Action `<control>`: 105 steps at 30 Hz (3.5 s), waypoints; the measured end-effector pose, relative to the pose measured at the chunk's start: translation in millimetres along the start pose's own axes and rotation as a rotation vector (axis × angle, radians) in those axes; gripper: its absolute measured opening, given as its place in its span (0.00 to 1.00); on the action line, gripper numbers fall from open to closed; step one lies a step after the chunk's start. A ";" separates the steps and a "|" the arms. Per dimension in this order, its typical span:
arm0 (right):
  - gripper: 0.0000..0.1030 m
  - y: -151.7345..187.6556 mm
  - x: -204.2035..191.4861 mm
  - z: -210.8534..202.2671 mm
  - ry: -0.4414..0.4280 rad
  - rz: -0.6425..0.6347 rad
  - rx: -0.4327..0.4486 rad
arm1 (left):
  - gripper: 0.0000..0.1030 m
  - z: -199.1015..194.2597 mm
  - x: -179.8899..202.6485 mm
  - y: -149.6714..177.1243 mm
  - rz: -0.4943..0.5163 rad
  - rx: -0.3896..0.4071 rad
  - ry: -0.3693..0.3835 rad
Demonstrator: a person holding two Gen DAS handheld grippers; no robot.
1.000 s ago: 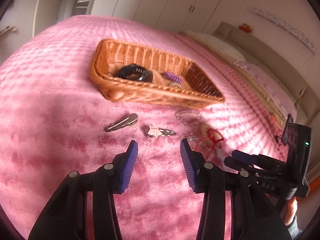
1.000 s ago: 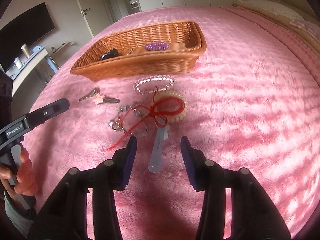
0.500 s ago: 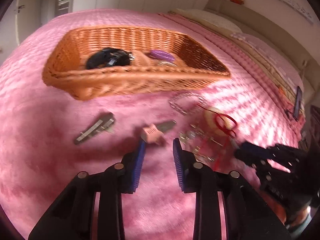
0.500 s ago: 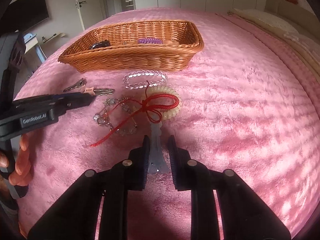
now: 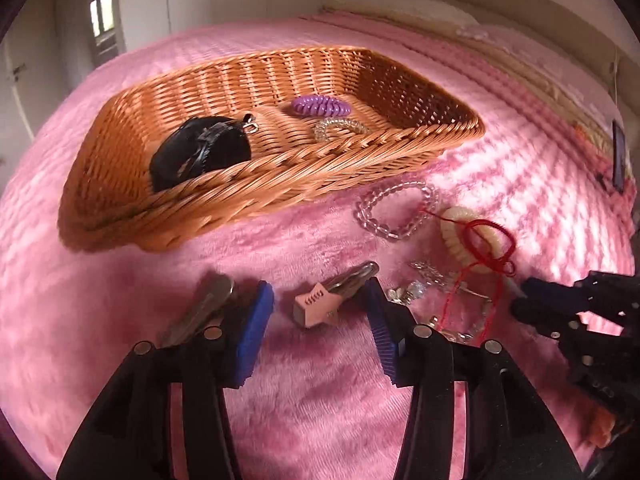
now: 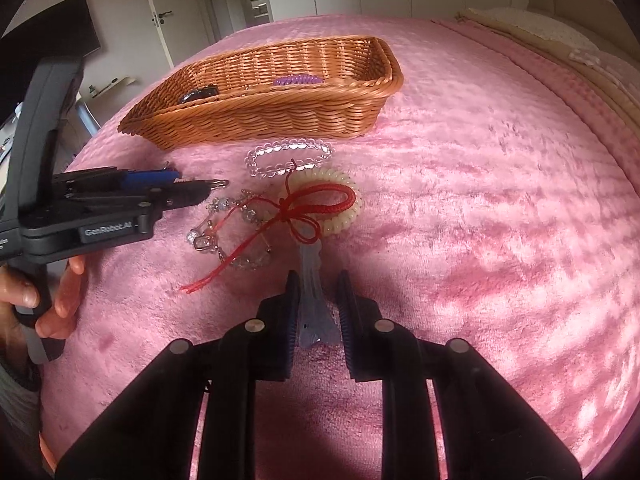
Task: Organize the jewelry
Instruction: 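Grasp the keys with pink star tag with the left tool while the right tool grasps the clear hair clip, then carry the keys and clear clip into the basket and open both tools, then grasp the silver hair clip with the left tool while the right tool grasps the red cord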
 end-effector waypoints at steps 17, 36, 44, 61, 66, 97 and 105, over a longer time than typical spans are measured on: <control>0.09 10.0 -7.7 -15.2 -0.032 -0.002 0.000 | 0.20 -45.8 -14.8 44.9 -0.184 0.046 -0.002; 0.09 -64.3 5.9 -116.2 0.018 -0.046 0.254 | 0.20 -140.1 18.8 -6.5 -0.192 0.297 0.123; 0.09 -157.2 22.7 -77.9 -0.022 -0.048 0.294 | 0.20 -120.3 -0.7 -99.4 -0.285 0.361 0.128; 0.09 -193.1 37.7 97.4 -0.160 0.072 0.045 | 0.21 -3.0 -37.9 -131.7 -0.332 0.229 0.066; 0.18 -190.2 36.7 92.8 -0.164 0.072 0.045 | 0.39 -8.9 -38.2 -128.6 -0.327 0.234 0.065; 0.34 -53.3 39.7 -0.8 -0.087 0.074 0.065 | 0.42 -75.7 -71.9 -8.2 -0.266 0.176 0.098; 0.30 -28.9 33.1 13.3 -0.100 0.104 0.011 | 0.41 -19.7 -74.3 -4.9 -0.204 0.046 -0.020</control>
Point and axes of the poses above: each gripper's, at about its wrist camera, not at the fingertips, and z roughly the way its jaws point, x to its right, y to its underside, the point moved 8 cm from there along z, roughly the way its jaws point, and after that the axes turned 15 degrees about -z, right-handed, at the moved point
